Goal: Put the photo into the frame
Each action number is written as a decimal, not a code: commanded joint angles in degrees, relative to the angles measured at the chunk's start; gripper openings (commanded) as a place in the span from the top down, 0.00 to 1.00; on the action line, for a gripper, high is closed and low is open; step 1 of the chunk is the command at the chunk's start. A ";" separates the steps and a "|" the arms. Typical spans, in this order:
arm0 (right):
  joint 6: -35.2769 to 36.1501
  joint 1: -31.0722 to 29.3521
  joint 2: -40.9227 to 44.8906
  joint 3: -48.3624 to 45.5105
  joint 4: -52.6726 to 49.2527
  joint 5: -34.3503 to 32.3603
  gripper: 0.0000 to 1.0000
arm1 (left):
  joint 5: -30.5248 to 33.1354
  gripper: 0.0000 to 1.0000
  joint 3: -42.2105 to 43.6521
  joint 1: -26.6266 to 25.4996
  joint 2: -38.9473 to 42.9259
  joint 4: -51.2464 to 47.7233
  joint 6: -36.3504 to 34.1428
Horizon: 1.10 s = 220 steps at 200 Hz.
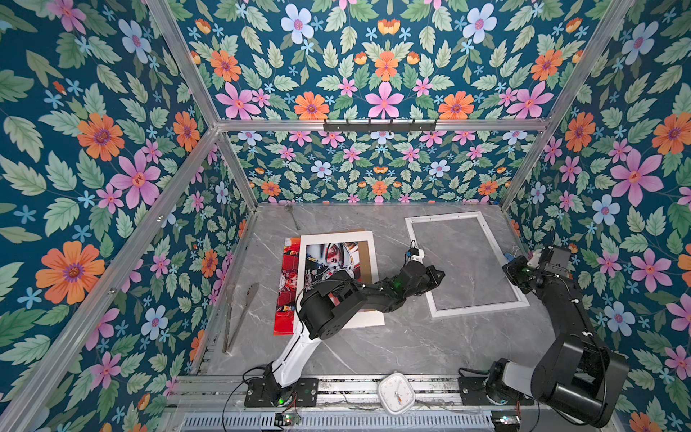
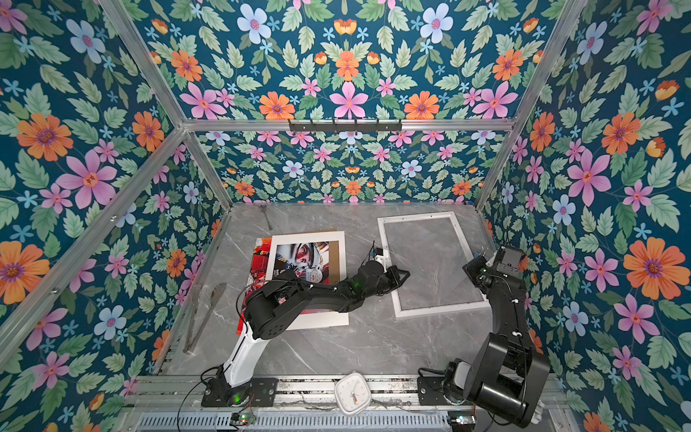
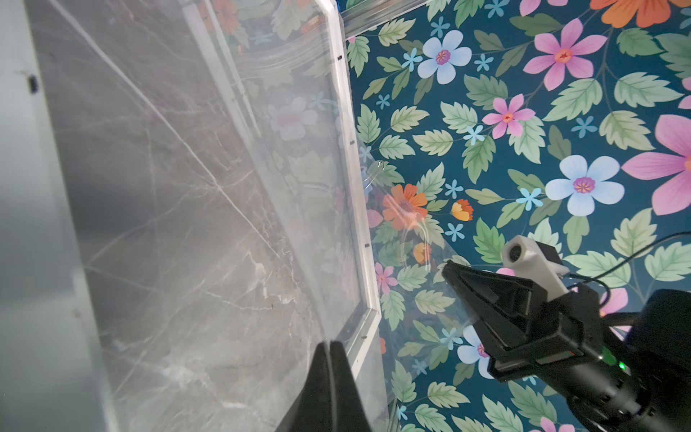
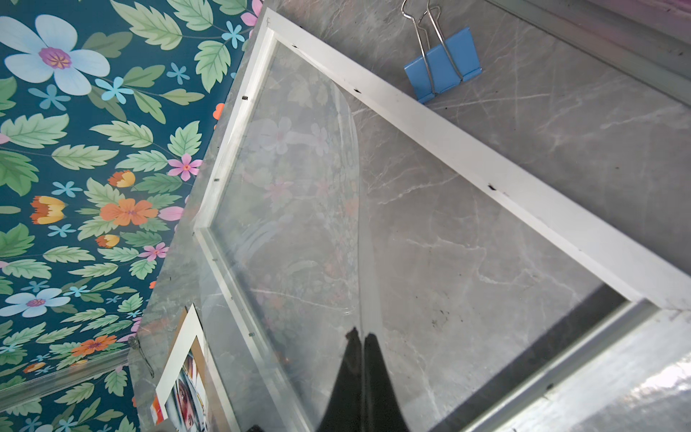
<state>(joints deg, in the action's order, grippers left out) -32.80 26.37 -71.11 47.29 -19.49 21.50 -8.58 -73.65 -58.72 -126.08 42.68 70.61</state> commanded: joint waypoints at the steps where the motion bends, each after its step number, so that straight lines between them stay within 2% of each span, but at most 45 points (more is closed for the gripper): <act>1: -0.31 -0.08 -0.56 0.17 1.37 0.25 1.00 | -1.92 1.00 -0.35 -0.13 -0.61 3.01 1.68; 95: -1.39 0.06 0.00 -0.70 3.38 -1.36 1.00 | -3.19 1.00 -0.55 -0.67 -2.54 6.06 6.28; 122: -1.38 0.06 -0.41 -0.71 3.61 -1.08 1.00 | -2.76 1.00 -0.82 -0.65 -2.33 3.74 4.31; 210: -0.64 0.03 -2.36 -0.28 2.63 0.36 1.00 | -2.49 1.00 -0.90 -0.18 -2.76 3.40 4.19; 220: -0.52 0.03 -2.53 -0.36 2.54 0.64 0.96 | -2.50 1.00 -0.90 -0.17 -2.94 3.61 4.24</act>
<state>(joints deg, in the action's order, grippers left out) -34.02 26.48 -73.34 46.72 -16.53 20.86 -9.91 -74.19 -58.96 -128.64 45.34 75.85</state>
